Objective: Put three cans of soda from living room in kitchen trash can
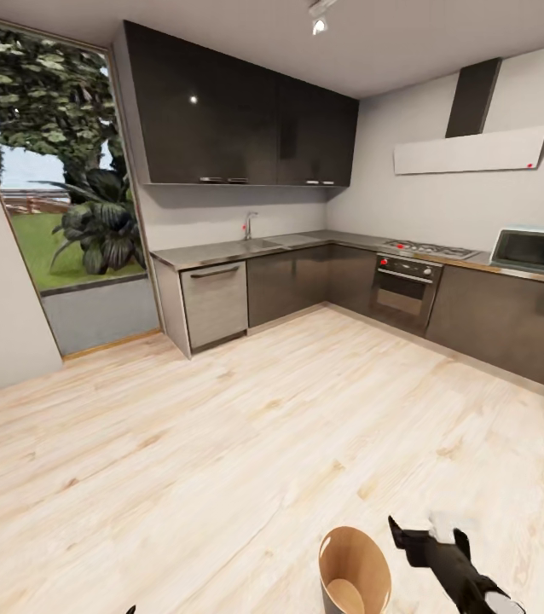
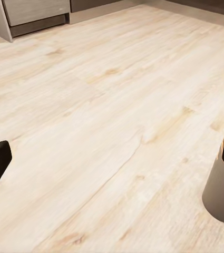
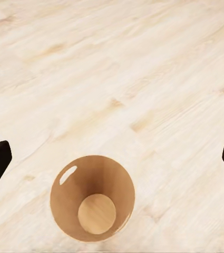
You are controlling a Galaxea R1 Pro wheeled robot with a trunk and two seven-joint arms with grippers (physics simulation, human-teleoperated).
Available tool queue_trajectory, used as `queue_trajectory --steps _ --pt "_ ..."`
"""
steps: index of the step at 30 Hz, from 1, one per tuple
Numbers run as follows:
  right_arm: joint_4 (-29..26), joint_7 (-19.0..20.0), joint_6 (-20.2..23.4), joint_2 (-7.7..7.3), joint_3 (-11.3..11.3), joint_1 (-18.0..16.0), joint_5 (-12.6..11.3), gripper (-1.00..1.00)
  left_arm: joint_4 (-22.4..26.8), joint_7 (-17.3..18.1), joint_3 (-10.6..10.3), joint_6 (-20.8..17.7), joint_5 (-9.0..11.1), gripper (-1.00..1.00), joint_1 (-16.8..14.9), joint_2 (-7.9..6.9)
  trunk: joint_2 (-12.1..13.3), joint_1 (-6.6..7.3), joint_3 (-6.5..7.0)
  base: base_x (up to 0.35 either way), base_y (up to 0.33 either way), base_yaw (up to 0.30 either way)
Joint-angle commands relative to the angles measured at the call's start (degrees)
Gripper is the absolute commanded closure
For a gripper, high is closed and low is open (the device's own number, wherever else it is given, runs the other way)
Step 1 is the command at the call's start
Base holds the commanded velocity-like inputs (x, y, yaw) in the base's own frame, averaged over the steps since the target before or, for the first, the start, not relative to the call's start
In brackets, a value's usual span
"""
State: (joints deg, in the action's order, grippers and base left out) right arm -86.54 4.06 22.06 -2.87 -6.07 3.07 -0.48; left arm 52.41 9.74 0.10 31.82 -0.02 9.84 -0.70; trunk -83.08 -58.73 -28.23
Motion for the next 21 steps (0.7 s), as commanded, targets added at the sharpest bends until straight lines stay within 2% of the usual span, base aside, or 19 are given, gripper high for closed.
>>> queue_trajectory --steps 1,6,7,9,12,13,14,19,21 --pt "-0.4 0.1 8.5 -0.42 -0.1 -5.3 0.1 -1.00 0.0 -0.1 0.0 -0.1 -0.1 -1.00 0.0 0.03 0.0 0.00 -0.01 0.000 0.000 0.000" --pt "4.0 0.3 25.8 -2.54 -0.2 -18.4 0.1 -1.00 0.0 -0.3 0.1 -0.1 -0.1 -1.00 0.0 0.07 0.0 0.00 -0.01 0.000 0.000 0.000" --pt "7.6 0.4 30.9 -3.75 -0.2 -23.2 0.0 -1.00 0.0 -0.3 0.1 -0.2 -0.1 -1.00 0.0 0.08 0.0 0.00 -0.01 0.000 0.000 0.000" --pt "11.9 0.4 34.3 -4.94 -0.2 -27.6 0.0 -1.00 0.0 -0.4 0.1 -0.2 -0.1 -1.00 0.0 0.08 0.0 0.00 -0.01 0.000 0.000 0.000" --pt "19.3 0.4 37.2 -6.33 -0.2 -33.3 -0.1 -1.00 0.0 -0.4 0.1 -0.2 0.0 -1.00 0.0 0.09 0.0 0.00 -0.01 0.000 0.000 0.000" --pt "24.5 0.4 37.9 -7.03 -0.2 -36.6 -0.1 -1.00 0.1 -0.4 0.1 -0.2 0.0 -1.00 0.0 0.09 0.0 0.00 -0.01 0.000 0.000 0.000" --pt "33.7 0.5 37.9 -8.16 -0.2 -41.1 -0.1 -1.00 0.1 -0.4 0.1 -0.2 0.1 -1.00 0.0 0.09 -0.4 -0.22 -0.19 0.000 0.000 0.000" --pt "49.5 1.0 37.9 -9.80 0.0 -48.4 0.3 -1.00 0.4 -0.4 -0.2 -0.2 0.1 -1.00 0.0 0.09 -2.4 -1.32 -1.08 0.000 0.000 0.000" --pt "53.1 1.1 37.9 -10.08 0.3 -50.1 0.4 -1.00 0.6 -0.3 -0.3 -0.2 0.1 -1.00 0.0 0.09 -3.2 -1.76 -1.44 0.000 0.000 0.000"
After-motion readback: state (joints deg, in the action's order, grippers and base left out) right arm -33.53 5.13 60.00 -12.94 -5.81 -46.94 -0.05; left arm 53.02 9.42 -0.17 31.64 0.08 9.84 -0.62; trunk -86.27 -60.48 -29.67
